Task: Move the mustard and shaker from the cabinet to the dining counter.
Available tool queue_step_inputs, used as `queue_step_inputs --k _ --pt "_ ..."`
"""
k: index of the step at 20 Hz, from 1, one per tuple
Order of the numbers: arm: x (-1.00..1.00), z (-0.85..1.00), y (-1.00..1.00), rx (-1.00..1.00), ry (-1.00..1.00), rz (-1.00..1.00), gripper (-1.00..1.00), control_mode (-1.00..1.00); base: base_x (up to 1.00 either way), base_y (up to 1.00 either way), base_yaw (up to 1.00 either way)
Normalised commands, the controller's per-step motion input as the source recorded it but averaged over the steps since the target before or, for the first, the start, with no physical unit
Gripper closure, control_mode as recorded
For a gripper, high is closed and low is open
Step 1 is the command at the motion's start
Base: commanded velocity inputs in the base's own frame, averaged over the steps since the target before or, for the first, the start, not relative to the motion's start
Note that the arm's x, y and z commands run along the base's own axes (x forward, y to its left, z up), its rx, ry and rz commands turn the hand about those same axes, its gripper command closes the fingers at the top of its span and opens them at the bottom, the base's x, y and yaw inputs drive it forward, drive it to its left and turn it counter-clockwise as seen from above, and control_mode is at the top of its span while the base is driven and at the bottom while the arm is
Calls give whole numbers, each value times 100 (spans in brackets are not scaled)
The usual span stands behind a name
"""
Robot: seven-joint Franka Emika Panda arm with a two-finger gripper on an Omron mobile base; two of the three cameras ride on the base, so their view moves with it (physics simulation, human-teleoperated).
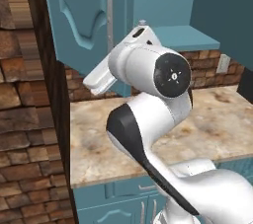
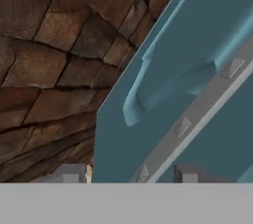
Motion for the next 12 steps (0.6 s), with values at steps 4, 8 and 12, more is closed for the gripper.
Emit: queue_step_inputs --k 4,8,12 --pt "-100 0 -66 7 0 0 -100 -100 0 0 0" --pt "-92 7 -97 17 -1 0 -100 -100 0 0 0" --pt "-9 15 -100 29 0 8 -100 -100 0 0 0"
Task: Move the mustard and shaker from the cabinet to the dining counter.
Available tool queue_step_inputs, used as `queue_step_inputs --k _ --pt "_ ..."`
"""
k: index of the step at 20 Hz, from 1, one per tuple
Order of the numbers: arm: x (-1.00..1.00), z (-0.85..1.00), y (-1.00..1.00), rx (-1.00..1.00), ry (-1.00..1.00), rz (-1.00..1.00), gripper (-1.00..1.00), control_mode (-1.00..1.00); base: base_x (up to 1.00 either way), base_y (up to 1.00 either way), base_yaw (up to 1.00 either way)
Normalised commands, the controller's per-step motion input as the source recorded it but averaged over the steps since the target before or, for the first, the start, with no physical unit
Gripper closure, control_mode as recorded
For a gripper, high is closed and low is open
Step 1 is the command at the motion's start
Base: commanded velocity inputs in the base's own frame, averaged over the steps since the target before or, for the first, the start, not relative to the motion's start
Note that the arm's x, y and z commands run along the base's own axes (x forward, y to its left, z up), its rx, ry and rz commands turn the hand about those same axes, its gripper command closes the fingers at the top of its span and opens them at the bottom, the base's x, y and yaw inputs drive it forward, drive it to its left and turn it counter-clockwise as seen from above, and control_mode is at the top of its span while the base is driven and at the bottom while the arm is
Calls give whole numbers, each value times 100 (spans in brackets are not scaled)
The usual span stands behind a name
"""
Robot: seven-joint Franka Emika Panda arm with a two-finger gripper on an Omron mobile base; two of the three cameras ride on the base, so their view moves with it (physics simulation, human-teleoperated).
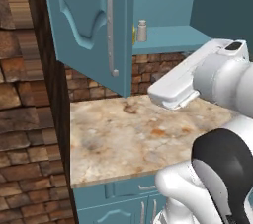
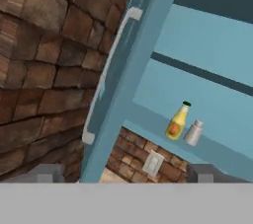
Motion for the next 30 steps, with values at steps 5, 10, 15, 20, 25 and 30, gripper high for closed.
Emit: queue_step_inputs --k 5,10,15,20,25,30 --pt "34 21 -91 42 10 22 -100 -100 0 0 0" --pt "73 3 -22 37 20 29 -100 -100 0 0 0" --pt "97 0 27 28 30 34 -100 -100 0 0 0" --pt "95 0 41 26 37 36 -100 -100 0 0 0" --pt "79 0 73 22 36 36 -100 -100 0 0 0" --pt "57 0 92 16 33 35 -100 -100 0 0 0"
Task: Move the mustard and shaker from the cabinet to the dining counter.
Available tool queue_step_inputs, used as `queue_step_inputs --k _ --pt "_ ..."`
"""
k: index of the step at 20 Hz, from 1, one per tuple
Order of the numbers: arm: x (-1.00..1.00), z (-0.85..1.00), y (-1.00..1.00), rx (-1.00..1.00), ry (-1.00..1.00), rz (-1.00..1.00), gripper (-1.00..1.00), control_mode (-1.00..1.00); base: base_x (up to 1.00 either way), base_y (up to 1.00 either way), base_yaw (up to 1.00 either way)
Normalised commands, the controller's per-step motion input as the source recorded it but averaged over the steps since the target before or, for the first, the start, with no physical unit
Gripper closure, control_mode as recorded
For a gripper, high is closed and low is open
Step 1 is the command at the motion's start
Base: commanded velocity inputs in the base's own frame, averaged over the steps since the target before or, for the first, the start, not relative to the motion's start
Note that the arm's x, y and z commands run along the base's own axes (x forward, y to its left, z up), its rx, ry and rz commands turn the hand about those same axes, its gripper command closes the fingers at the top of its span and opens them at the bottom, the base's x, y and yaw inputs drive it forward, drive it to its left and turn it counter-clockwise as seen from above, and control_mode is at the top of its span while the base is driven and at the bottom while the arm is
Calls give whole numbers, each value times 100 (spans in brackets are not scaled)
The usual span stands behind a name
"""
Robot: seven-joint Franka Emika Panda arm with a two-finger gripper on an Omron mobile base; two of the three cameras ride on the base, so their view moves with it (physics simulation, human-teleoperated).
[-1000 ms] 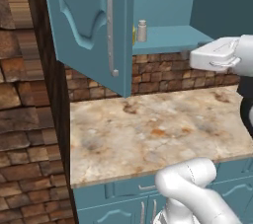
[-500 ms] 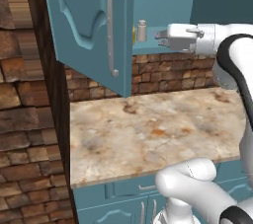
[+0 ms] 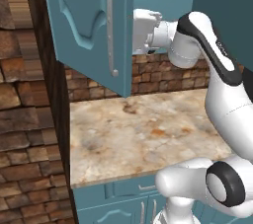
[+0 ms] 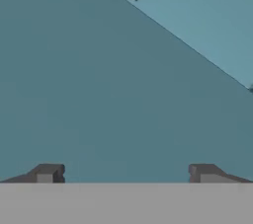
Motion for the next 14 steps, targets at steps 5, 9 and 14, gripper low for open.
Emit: queue_step_inputs --k 5,9,14 --pt "10 -2 100 6 23 33 -100 -100 0 0 0" --pt "-30 -7 100 0 7 29 -100 -100 0 0 0" --pt "-52 -1 100 -7 -1 16 -100 -100 0 0 0"
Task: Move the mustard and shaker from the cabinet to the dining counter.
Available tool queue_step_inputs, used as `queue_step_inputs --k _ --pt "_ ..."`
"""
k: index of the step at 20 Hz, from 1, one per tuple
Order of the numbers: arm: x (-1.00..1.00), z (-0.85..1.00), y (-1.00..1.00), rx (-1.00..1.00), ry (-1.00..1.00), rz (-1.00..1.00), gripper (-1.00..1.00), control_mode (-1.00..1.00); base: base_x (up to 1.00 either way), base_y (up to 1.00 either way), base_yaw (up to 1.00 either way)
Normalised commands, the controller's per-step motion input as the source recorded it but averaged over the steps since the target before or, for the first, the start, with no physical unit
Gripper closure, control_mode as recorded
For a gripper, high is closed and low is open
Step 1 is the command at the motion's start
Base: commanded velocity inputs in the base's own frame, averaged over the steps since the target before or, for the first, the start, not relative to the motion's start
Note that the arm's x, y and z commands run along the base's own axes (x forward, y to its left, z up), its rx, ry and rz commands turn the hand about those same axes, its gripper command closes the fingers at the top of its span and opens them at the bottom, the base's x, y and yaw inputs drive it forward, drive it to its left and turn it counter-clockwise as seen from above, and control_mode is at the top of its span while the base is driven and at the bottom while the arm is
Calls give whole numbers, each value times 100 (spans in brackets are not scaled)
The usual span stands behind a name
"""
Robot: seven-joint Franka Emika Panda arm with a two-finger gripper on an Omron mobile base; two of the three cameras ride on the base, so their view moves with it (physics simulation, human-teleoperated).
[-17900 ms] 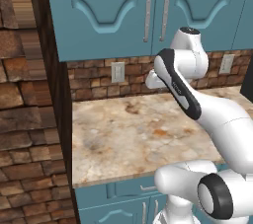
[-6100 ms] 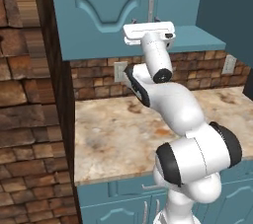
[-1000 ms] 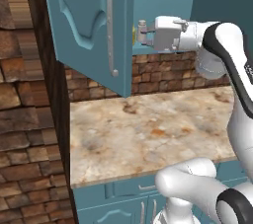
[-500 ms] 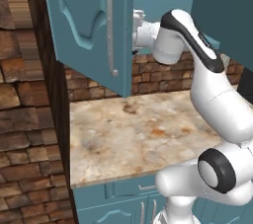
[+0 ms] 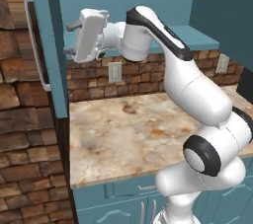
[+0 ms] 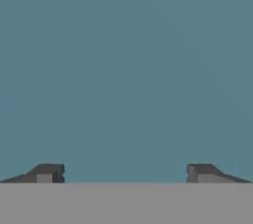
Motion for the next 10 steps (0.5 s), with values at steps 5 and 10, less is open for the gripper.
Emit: queue_step_inputs --k 5,10 --pt "-33 2 33 -31 -33 -13 -100 -100 0 0 0" --pt "-3 0 -47 -46 -40 -45 -100 -100 0 0 0"
